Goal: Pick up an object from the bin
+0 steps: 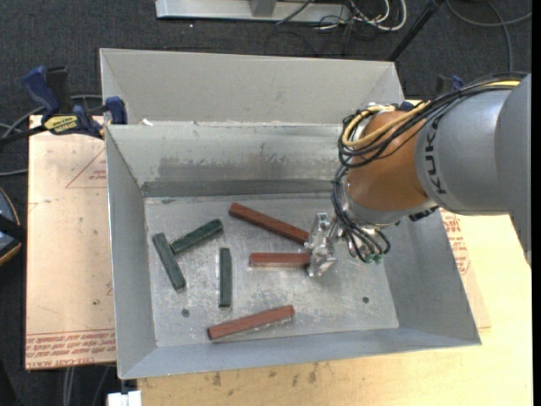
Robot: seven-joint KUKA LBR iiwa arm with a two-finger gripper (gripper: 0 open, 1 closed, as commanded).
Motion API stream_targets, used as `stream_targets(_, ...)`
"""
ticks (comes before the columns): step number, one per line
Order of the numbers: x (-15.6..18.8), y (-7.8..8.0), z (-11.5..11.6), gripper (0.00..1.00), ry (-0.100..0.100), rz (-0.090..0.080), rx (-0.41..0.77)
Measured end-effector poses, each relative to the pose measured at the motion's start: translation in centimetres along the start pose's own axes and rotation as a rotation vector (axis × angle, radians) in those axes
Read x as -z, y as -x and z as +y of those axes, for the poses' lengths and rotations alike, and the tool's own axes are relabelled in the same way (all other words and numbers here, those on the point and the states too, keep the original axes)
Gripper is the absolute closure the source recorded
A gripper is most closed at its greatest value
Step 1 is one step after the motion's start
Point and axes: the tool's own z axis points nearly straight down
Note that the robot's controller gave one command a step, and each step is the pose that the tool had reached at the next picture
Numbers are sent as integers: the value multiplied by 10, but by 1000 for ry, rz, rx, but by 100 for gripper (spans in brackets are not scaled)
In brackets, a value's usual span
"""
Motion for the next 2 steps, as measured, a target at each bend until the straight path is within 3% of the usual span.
stream_targets(1, 0, 0, 0, 100, 0, 0, 0)
stream_targets(2, 144, 1, 1, 100, 0, 10, 99)
